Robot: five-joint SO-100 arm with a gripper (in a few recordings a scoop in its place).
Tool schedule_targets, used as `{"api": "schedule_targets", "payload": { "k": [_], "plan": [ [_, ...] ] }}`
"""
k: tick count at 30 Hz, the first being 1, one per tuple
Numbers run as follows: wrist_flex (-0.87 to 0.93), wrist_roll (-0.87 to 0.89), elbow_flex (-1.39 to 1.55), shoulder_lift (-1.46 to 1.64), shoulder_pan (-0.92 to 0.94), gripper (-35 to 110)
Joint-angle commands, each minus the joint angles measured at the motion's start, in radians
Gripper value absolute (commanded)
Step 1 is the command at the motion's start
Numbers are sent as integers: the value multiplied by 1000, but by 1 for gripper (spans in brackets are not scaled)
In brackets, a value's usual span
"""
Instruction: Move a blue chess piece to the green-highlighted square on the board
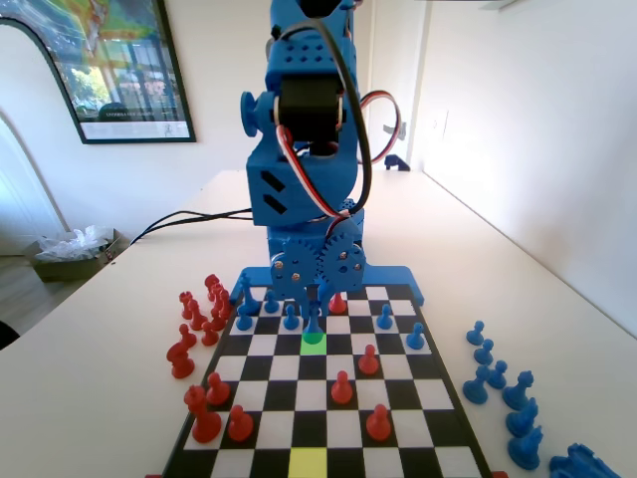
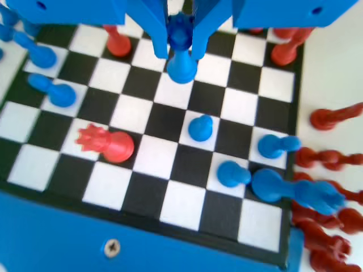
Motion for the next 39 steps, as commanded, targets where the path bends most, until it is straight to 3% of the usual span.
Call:
{"api": "schedule_targets", "payload": {
  "k": [1,23,39],
  "plan": [
    [-12,-20,11,20,11,1],
    [-78,-18,75,2,-18,1],
    [-101,-25,74,2,-14,9]
  ]
}}
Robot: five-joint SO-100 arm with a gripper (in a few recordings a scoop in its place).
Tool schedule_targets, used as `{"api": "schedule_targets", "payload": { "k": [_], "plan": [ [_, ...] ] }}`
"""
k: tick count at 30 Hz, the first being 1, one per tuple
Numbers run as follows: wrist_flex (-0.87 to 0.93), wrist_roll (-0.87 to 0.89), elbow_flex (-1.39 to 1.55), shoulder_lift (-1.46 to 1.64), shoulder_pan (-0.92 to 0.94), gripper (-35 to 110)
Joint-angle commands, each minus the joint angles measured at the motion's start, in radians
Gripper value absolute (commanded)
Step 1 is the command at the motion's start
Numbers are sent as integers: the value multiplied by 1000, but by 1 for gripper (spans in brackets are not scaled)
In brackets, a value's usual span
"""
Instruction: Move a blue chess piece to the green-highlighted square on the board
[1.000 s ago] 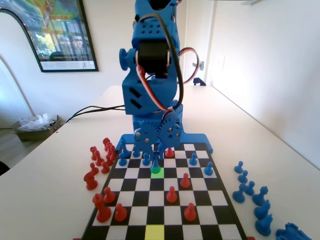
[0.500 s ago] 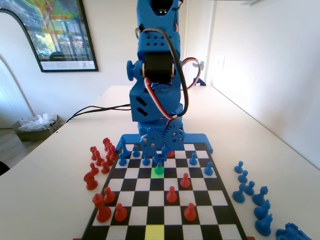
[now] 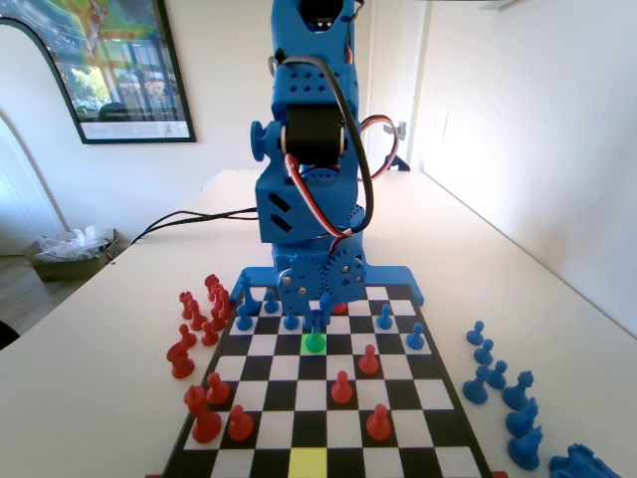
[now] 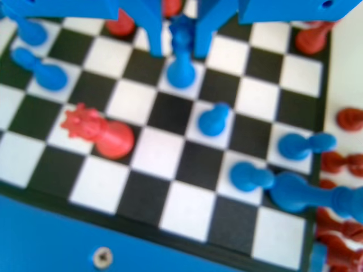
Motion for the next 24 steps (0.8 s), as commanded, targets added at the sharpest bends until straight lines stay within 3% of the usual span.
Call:
{"api": "schedule_targets", "payload": {
  "k": [1,8,24],
  "plan": [
    [-8,-5,5,23,6,9],
    [28,2,-23,26,6,10],
    [383,35,-347,86,11,7]
  ]
}}
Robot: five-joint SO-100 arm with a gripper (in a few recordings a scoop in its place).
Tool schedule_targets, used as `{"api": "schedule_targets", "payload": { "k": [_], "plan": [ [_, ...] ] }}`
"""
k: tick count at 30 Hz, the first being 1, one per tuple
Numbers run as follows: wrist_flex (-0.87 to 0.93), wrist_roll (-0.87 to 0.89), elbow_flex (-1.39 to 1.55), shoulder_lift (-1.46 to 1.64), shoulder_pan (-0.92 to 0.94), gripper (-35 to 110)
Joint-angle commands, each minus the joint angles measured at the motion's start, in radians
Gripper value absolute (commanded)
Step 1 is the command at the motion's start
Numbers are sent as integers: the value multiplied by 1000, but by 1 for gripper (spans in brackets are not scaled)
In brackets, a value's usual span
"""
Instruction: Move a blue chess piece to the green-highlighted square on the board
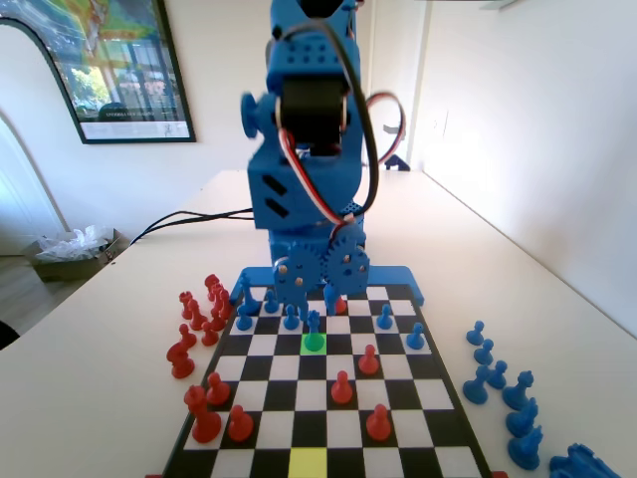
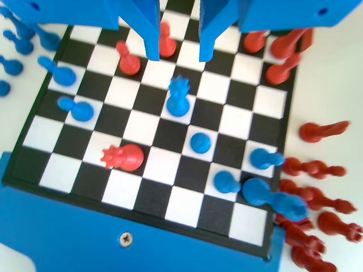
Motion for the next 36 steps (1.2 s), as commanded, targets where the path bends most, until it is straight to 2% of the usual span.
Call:
{"api": "schedule_targets", "payload": {
  "k": [1,3,9,19,25,36],
  "plan": [
    [87,3,-104,98,6,5],
    [110,20,-123,135,-3,1],
    [199,114,-132,357,-52,1],
    [488,181,-84,813,-192,1],
    [617,187,-40,1068,-186,1],
    [558,169,198,1345,-137,1]
  ]
}}
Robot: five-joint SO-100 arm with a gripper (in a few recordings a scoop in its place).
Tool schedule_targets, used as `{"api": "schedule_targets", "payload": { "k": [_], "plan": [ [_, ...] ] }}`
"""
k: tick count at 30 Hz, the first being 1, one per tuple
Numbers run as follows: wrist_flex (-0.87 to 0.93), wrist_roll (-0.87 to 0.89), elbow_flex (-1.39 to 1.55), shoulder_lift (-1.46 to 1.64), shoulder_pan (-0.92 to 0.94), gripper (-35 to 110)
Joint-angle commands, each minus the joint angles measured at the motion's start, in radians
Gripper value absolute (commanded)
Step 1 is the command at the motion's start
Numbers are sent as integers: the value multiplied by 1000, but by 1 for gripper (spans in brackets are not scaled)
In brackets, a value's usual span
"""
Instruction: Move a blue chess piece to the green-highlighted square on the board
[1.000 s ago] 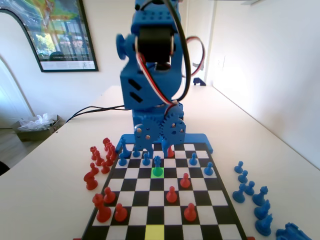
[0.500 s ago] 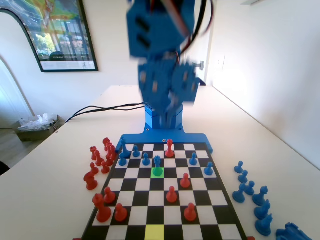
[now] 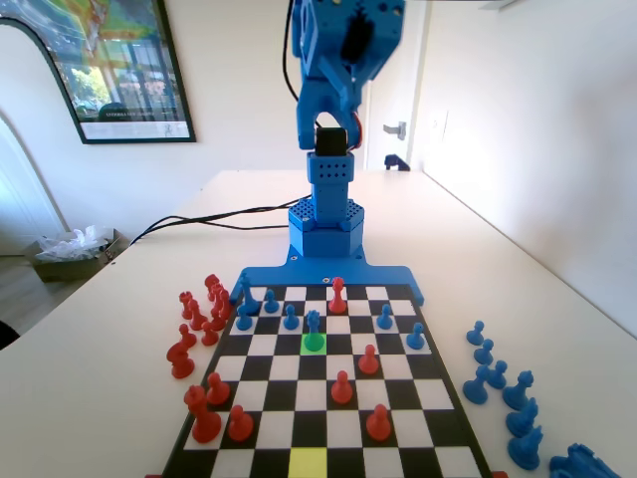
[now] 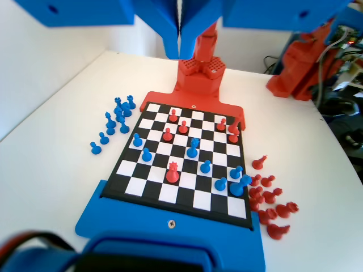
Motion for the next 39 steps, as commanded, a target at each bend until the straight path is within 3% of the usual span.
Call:
{"api": "schedule_targets", "payload": {
  "k": [1,39],
  "plan": [
    [-38,-23,46,58,2,1],
    [-84,-12,60,253,74,3]
  ]
}}
